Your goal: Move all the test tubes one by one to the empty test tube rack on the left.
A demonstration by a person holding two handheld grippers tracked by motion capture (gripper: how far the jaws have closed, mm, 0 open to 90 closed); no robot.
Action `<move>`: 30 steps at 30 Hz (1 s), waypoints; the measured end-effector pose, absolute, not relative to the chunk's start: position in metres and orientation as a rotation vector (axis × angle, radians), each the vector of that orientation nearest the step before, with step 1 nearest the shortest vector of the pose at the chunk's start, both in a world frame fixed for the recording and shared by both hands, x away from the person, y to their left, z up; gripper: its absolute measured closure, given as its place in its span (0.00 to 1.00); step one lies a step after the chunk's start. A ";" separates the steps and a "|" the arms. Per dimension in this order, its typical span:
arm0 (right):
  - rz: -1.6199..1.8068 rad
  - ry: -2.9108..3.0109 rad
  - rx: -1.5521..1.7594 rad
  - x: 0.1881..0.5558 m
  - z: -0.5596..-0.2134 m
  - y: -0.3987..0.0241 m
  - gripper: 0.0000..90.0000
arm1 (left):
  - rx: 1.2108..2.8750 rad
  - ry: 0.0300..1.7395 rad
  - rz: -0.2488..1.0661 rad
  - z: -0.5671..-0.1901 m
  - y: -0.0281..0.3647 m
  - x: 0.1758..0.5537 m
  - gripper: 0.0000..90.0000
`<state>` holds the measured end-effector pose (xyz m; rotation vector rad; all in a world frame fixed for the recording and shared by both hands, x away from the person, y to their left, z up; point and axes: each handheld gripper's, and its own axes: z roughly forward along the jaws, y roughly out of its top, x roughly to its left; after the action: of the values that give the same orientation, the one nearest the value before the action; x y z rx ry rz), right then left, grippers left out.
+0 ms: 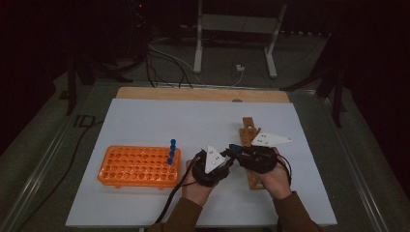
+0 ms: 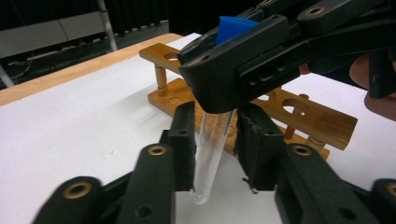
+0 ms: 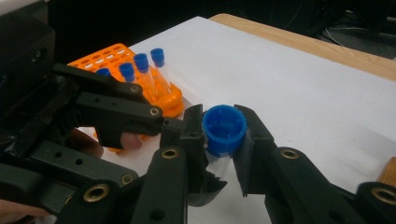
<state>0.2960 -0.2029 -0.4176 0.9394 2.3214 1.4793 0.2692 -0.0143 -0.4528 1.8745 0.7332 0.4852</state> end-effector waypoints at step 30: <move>1.508 2.177 1.066 0.306 -0.412 -0.243 0.05 | 1.856 0.778 0.474 -0.450 0.017 0.267 0.86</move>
<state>0.3055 -0.2430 -0.4120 1.0660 2.1774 1.5078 0.2673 0.0168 -0.4503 1.8560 0.7783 0.4739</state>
